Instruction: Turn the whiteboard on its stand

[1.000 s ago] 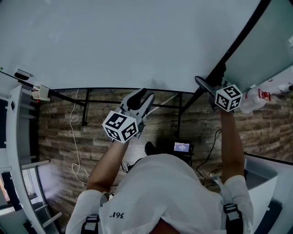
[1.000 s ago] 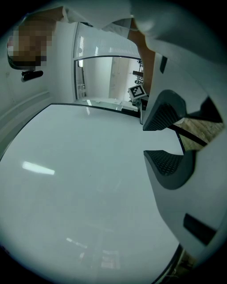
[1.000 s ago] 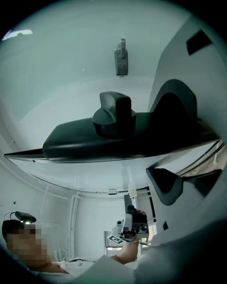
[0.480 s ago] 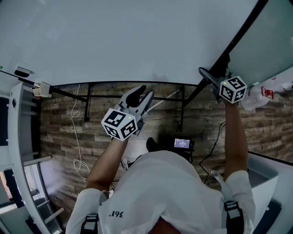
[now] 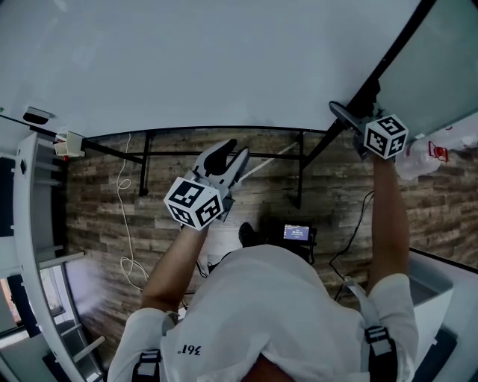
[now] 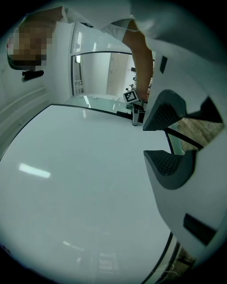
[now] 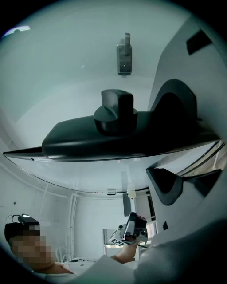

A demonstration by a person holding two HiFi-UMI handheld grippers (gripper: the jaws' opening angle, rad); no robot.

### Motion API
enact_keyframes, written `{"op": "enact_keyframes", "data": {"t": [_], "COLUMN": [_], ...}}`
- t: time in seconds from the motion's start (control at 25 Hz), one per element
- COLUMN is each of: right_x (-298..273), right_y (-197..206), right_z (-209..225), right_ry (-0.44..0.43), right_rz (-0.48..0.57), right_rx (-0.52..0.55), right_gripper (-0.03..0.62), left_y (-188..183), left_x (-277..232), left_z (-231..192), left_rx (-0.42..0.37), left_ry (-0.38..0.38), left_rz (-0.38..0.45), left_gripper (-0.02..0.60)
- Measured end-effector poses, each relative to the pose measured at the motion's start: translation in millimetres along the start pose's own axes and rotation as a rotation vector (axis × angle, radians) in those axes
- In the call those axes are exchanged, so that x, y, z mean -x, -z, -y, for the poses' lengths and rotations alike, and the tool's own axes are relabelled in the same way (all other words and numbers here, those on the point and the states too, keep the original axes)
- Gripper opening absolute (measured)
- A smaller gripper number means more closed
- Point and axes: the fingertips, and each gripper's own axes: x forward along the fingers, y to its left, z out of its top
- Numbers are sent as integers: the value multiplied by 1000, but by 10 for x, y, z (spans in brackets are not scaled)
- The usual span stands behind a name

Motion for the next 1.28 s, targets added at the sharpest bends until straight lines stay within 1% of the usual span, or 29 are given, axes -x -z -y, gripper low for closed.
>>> {"op": "enact_keyframes", "data": {"t": [0.2,0.56,0.88,1.16,1.28], "right_x": [-13,-17,-45,-61,-32], "right_y": [21,-5,-34,-17,27], "right_z": [42,-2,12,22,4], "right_ry": [-6,-29,-60,-59,-74], "right_rz": [1,-3,-50,-52,-47], "right_rx": [-2,7,88,77,45], "right_gripper": [347,345,334,335,336], "left_y": [14,16,58,71,88], "left_x": [-47,-45,13,0,-20], "left_z": [-43,28,21,51,72], "left_rx": [5,6,5,8,10], "left_ry": [0,10,-10,-6,0], "left_rz": [-4,-10,-13,-17,-22], "left_gripper": [129,129,129,129,129]}}
